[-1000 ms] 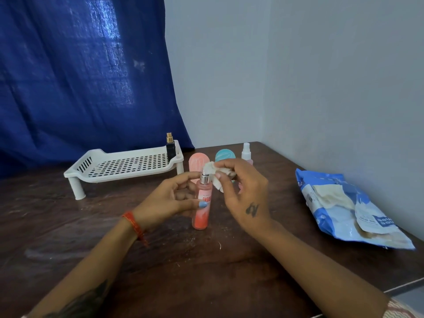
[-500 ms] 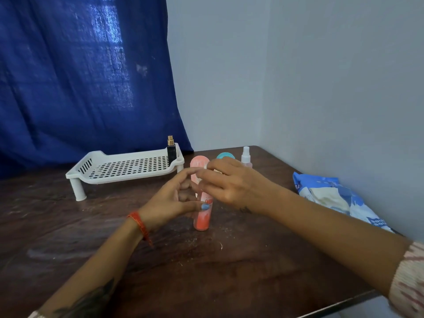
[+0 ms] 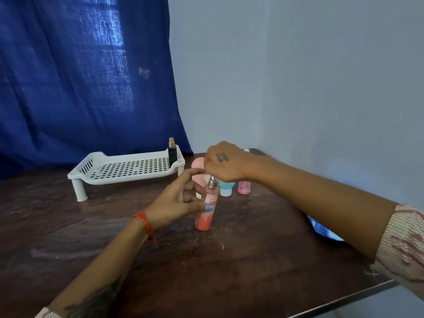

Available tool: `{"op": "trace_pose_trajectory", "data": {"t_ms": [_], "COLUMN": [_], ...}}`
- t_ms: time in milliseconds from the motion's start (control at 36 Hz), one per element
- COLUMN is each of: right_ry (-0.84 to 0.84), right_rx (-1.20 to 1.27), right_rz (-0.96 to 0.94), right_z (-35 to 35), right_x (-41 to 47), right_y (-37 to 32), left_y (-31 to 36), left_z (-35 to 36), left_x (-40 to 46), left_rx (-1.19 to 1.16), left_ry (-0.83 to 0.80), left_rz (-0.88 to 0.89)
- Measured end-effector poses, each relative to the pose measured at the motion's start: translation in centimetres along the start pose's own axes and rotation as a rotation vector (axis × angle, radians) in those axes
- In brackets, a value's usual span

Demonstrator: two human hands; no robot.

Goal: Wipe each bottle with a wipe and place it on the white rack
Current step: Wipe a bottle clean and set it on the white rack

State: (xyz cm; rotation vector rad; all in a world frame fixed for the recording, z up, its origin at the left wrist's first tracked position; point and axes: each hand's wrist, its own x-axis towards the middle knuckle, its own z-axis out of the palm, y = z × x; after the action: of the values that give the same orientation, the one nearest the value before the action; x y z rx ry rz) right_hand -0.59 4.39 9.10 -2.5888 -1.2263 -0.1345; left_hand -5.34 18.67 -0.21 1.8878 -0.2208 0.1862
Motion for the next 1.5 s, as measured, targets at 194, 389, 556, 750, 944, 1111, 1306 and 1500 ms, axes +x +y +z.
{"op": "trace_pose_trajectory", "data": {"t_ms": [194, 389, 556, 750, 944, 1111, 1306, 1500], "right_ry": [0.024, 0.267, 0.412, 0.654, 0.521, 0.707, 0.853, 0.979], "right_rx": [0.478, 0.692, 0.75, 0.171, -0.244, -0.182, 0.18, 0.225], "right_rz": [0.281, 0.345, 0.201, -0.225, -0.442, -0.528, -0.244, -0.311], "right_z": [1.1, 3.7, 4.5, 5.9, 6.7, 8.1, 8.5, 7.4], "right_x": [-0.4, -2.6, -4.2, -3.8, -3.5, -3.2, -2.9, -3.6], "right_y": [2.5, 2.7, 2.4, 1.8, 2.7, 5.4, 5.6, 2.5], "left_y": [0.1, 0.1, 0.1, -0.1, -0.3, -0.5, -0.4, -0.4], "left_z": [-0.2, -0.2, -0.3, -0.3, -0.5, -0.4, -0.5, -0.4], "left_x": [-0.1, -0.1, -0.1, -0.1, -0.1, -0.1, 0.0, 0.0], "left_rx": [0.012, 0.008, -0.004, -0.048, -0.052, -0.066, -0.066, -0.072], "left_ry": [0.016, 0.011, 0.006, 0.005, 0.014, 0.007, 0.008, 0.016], "left_rz": [-0.012, -0.012, -0.025, -0.022, -0.015, -0.017, -0.027, -0.031]}}
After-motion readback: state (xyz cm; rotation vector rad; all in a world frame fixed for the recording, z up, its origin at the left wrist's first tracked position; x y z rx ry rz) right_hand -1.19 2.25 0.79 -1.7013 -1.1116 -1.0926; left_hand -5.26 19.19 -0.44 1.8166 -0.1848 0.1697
